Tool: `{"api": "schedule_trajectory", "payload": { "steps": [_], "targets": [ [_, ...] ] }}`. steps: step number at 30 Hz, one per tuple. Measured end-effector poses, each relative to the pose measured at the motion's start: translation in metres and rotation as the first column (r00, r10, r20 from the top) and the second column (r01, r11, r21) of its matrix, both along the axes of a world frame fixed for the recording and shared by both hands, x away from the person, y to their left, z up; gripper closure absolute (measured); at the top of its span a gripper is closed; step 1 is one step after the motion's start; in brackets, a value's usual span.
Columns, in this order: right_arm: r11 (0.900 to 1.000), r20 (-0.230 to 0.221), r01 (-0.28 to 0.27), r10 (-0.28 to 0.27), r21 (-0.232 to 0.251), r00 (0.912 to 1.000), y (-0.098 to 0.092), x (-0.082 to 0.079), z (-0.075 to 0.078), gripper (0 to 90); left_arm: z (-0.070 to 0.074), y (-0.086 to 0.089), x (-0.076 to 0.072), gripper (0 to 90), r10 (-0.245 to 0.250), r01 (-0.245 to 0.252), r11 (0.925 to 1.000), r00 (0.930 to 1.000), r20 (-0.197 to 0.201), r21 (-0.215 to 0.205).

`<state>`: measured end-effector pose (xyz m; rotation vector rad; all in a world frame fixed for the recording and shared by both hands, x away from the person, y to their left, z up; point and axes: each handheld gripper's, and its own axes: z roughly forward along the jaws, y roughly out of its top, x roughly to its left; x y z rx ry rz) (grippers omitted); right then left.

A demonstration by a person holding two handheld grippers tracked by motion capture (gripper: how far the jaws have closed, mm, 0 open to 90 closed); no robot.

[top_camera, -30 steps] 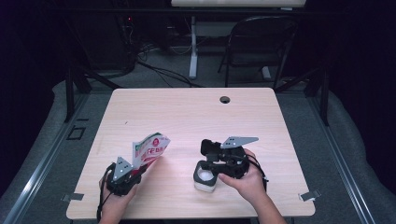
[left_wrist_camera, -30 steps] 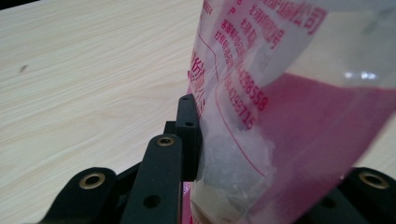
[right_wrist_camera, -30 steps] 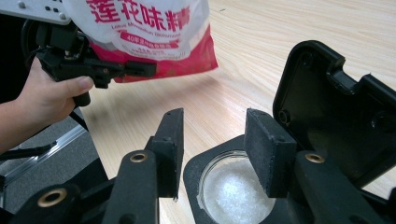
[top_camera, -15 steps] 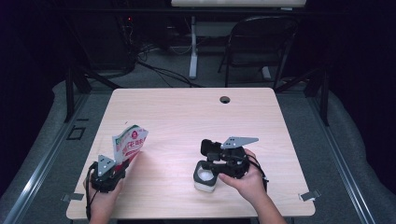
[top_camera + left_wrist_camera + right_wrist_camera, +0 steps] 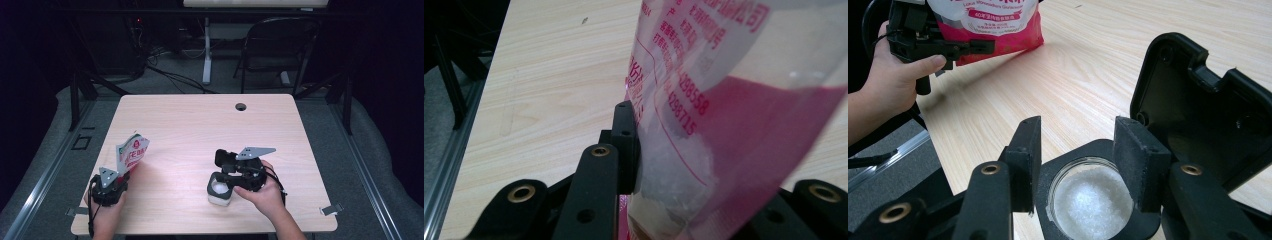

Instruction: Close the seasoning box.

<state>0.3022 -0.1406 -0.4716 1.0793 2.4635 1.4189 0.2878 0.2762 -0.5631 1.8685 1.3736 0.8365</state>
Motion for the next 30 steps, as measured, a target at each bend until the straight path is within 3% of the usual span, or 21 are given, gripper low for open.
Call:
{"api": "schedule_trajectory", "payload": {
  "steps": [26,30],
  "targets": [
    [1.000,-0.002,0.000,0.000,0.000,1.0000,-0.0002,0.0000,-0.0008,54.6,-0.0016,-0.0035,-0.0004,74.2,0.000,0.000,1.0000,0.9999,-0.011,0.007],
    [1.000,-0.001,0.001,-0.001,0.002,1.0000,-0.0002,0.0000,-0.0010,54.5,0.0006,-0.0036,-0.0012,61.9,-0.007,0.007,0.9998,1.0000,0.001,-0.021]
  ]
}}
